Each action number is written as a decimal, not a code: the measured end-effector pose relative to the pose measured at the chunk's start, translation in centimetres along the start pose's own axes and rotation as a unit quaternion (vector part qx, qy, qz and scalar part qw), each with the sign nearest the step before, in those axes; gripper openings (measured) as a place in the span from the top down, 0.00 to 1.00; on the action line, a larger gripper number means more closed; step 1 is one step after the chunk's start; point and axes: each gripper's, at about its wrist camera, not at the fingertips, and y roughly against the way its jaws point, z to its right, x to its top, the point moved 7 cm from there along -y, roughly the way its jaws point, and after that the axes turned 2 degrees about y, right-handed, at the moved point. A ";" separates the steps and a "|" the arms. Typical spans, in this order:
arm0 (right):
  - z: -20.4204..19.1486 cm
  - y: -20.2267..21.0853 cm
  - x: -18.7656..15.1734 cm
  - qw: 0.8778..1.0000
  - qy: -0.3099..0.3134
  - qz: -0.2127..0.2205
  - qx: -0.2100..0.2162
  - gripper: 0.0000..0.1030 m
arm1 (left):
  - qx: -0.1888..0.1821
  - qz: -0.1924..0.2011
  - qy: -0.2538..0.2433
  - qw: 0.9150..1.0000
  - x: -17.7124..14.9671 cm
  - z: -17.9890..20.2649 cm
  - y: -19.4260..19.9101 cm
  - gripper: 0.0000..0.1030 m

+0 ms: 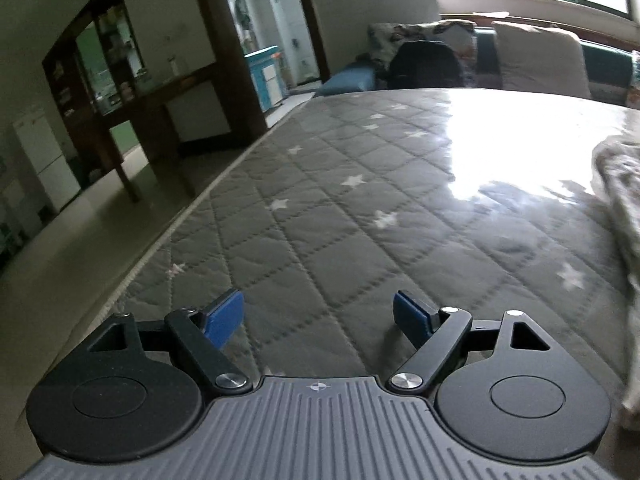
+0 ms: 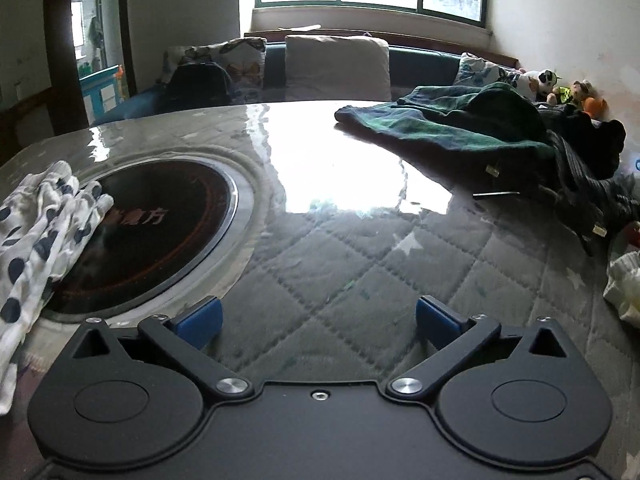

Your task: Fold clothes

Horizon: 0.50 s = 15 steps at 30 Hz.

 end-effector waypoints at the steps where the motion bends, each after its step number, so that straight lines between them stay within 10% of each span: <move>1: 0.1 -0.2 0.1 1.000 0.000 0.000 -0.001 0.00 | 0.002 0.003 0.002 1.000 0.1 0.0 -0.2 0.17; 15: 1.1 -1.7 1.1 1.000 -0.006 0.000 -0.001 0.00 | -0.001 0.012 0.024 1.000 0.9 -0.5 -3.0 0.03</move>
